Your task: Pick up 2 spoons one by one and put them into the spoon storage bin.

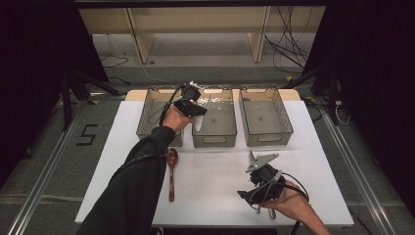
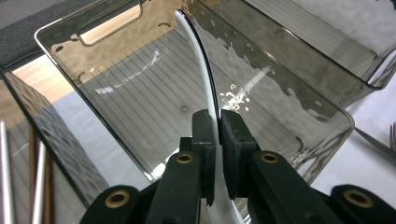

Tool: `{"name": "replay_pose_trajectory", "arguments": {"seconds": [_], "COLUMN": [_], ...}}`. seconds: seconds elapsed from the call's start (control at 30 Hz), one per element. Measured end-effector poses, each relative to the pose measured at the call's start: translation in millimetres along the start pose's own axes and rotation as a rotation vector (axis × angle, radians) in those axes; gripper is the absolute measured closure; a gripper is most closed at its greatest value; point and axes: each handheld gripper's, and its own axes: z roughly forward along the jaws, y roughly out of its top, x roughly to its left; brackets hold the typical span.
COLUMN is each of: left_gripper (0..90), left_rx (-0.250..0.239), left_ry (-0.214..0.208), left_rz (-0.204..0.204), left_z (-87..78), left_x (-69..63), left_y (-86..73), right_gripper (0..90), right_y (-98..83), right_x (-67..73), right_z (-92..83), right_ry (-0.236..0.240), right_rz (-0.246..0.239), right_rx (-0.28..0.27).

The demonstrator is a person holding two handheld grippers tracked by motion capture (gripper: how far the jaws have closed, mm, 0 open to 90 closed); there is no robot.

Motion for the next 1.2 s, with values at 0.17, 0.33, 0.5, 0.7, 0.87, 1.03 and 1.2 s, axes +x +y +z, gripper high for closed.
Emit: {"name": "replay_pose_trajectory", "arguments": {"seconds": [0.17, 0.33, 0.5, 0.7, 0.87, 1.03, 1.2], "left_gripper": [83.9, 83.7, 83.4, 75.7, 62.0, 47.0, 37.2], "left_rx": [-0.002, -0.001, 0.004, 0.007, 0.013, 0.025, 0.011], "left_ry": [0.006, 0.007, 0.017, -0.011, -0.009, -0.017, -0.05], "left_rz": [-0.004, -0.007, -0.009, -0.021, -0.005, -0.047, -0.086], "left_z": [5.0, 10.8, 16.2, 11.3, -6.6, -31.4, -57.9], "left_x": [-0.1, -0.4, 0.2, -0.2, -4.1, -9.7, -14.9], "left_y": [-1.5, -4.2, -7.1, -5.1, -3.1, -12.5, -31.5], "right_gripper": [27.7, 27.7, 27.7, 27.7, 27.7, 27.7, 27.6], "right_y": [-0.2, -0.1, -0.1, -0.4, -0.2, -0.2, 0.2], "right_x": [-0.4, 0.3, 0.6, 0.4, 0.9, 1.1, 1.3], "right_z": [0.0, 0.0, -0.4, -0.2, -0.4, 0.0, -0.1], "right_ry": [0.0, 0.002, 0.002, 0.004, 0.002, 0.002, -0.001], "right_rz": [-0.001, 0.001, 0.001, -0.004, 0.0, 0.005, 0.003], "right_rx": [-0.001, 0.001, 0.0, 0.001, -0.001, 0.002, 0.0]}}
